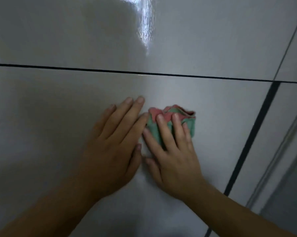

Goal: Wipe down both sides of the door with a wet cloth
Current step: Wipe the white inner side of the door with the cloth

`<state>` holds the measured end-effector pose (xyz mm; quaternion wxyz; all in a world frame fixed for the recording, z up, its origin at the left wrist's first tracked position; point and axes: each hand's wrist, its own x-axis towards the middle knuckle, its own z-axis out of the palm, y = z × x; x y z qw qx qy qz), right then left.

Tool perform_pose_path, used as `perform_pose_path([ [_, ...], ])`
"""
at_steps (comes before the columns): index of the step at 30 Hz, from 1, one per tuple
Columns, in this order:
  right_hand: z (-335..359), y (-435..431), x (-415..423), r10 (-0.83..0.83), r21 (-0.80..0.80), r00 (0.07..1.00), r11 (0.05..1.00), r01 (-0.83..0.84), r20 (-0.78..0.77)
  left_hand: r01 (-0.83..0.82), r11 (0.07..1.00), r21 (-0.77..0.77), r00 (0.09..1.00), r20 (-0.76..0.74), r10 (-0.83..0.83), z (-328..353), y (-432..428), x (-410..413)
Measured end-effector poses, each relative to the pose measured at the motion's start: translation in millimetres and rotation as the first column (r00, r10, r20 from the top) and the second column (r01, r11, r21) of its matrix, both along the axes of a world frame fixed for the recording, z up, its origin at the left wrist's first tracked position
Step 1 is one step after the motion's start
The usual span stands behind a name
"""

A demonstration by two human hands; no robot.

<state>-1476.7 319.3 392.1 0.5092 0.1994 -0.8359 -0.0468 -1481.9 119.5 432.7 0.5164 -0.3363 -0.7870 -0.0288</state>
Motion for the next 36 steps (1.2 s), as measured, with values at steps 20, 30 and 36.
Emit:
perform_pose_path([
  [20,62,91,-15,-0.245,-0.489,0.962,0.858,0.157,-0.122,-0.107,0.994,0.037,0.994,0.015,0.106,-4,28,9],
  [30,19,86,-10,-0.175,-0.289,0.981,0.946,0.145,-0.082,-0.056,0.998,-0.006,0.996,-0.064,0.056,-12,57,-2],
  [36,55,111,-20,-0.267,-0.679,0.957,0.724,0.119,-0.117,-0.070,0.997,0.020,0.993,-0.098,0.072,-16,62,-4],
])
